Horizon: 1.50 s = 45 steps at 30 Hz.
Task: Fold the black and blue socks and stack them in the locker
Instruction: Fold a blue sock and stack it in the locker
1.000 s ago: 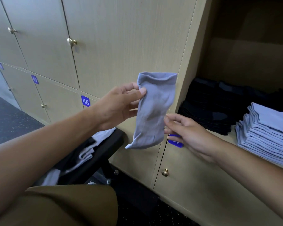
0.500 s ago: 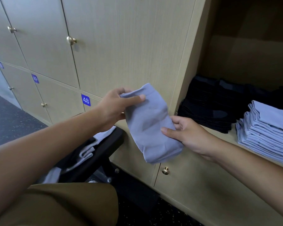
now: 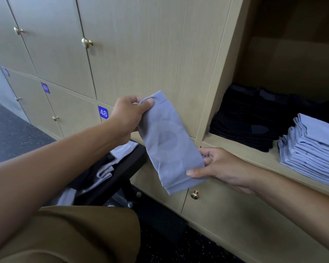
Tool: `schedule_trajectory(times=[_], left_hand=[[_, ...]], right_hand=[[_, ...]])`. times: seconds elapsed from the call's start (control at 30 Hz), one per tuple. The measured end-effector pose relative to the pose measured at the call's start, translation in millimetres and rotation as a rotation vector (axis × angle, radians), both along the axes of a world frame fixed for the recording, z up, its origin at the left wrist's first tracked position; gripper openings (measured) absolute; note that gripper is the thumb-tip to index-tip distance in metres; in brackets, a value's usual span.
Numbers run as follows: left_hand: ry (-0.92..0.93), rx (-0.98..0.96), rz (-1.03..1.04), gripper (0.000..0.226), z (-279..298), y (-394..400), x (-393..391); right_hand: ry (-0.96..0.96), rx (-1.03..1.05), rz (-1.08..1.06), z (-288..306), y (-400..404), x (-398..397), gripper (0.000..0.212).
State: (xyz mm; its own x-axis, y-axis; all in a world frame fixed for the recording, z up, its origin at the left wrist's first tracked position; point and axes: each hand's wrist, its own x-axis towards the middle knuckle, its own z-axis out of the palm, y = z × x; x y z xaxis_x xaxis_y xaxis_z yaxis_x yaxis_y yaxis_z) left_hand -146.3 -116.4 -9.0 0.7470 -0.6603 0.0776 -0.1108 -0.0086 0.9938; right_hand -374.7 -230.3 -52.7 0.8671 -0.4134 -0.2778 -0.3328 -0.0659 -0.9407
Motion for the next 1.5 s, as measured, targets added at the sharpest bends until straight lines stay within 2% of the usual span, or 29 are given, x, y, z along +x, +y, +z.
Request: schedule_trajectory(times=[0.13,0.3,0.4,0.5,0.67,0.8,1.07,1.3,1.4,1.5], left_hand=[[-0.001,0.063,0.092,0.029,-1.6,2.0,6.3],[-0.057,0.145,0.099,0.029,-1.7,4.6,12.2],[-0.093,0.153,0.031,0.028,0.4,6.1,11.1],[-0.139,0.184,-0.041,0.028,1.2,5.9,2.2],[-0.138,0.176,-0.226,0.015,2.0,1.4,-25.3],[-0.117,0.142,-0.373,0.012,-3.3,-2.9,-55.3],[-0.115,0.129,-0.47,0.018,-9.5,-14.0,-91.8],[-0.018,0.109,-0.54,0.018,-7.7,-13.5,-96.3],[0.063,0.076,-0.609,0.036,-4.9,-10.8,-100.5],[0.144,0.03,-0.61,0.05,-0.1,-8.5,-101.9]], right_hand=[[0.014,-0.002,-0.053,3.6,-2.5,-3.8,0.041],[0.006,0.017,-0.271,6.9,-7.3,-9.2,0.035],[-0.046,0.009,-0.39,13.2,-8.2,-13.0,0.033],[-0.101,0.016,-0.399,24.5,-7.9,-19.0,0.025],[-0.183,0.087,-0.467,42.4,-7.5,-28.9,0.021],[-0.18,0.051,-0.512,46.4,-4.0,-31.7,0.027],[-0.14,-0.022,-0.555,46.2,7.7,-29.0,0.007],[-0.16,-0.034,-0.554,50.4,14.5,-28.1,0.011],[-0.168,-0.066,-0.564,50.4,16.3,-27.1,0.014],[-0.178,-0.068,-0.57,51.6,14.3,-27.9,0.039]])
